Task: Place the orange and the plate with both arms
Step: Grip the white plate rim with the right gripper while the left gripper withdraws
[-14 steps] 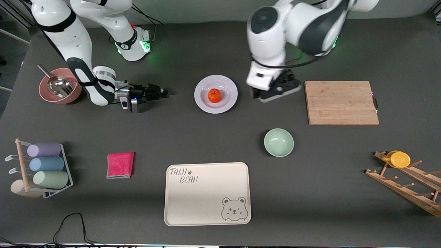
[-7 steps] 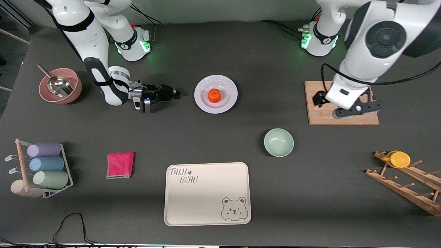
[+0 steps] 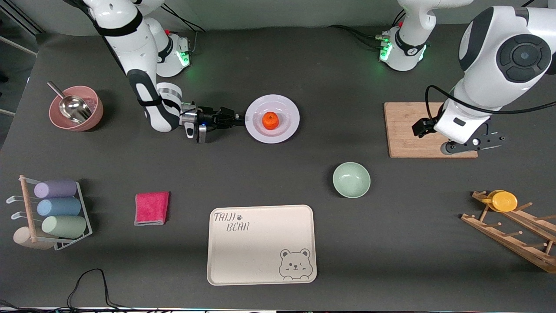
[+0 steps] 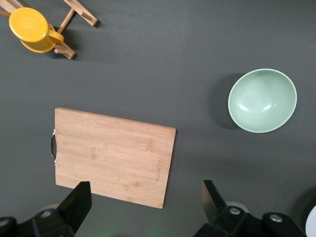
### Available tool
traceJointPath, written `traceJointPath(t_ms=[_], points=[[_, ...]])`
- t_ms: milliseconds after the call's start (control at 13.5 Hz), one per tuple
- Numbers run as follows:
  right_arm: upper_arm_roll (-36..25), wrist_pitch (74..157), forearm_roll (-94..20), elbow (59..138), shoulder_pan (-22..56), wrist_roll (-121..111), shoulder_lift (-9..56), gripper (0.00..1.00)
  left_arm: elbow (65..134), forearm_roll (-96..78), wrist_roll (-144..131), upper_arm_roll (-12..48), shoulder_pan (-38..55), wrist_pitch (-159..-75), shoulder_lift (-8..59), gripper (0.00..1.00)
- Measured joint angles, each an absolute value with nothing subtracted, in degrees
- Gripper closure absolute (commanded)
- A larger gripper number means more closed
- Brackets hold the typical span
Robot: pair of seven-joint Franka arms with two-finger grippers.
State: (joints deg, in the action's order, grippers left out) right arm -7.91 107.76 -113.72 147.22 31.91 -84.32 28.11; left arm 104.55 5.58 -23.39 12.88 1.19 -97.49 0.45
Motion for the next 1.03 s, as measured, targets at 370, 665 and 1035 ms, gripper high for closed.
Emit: traceJointPath(t_ms=[370,665,1035], points=[[-4.22,108.2,-117.99,145.19,32.54,-84.32,29.41,0.56,104.54,4.06,-19.19,11.0,0.69,-98.63,0.36,0.0],[-4.24,108.24,-117.99,145.2,32.46,-84.29,29.42,0.85,105.05,1.96,-13.71,4.48,1.17,-98.84,-2.43,0.0],[-4.27,108.4,-117.99,145.1,32.25,-84.28,29.63,1.0,103.94,0.76,-10.56,1.92,1.17,-89.66,-11.98,0.0]])
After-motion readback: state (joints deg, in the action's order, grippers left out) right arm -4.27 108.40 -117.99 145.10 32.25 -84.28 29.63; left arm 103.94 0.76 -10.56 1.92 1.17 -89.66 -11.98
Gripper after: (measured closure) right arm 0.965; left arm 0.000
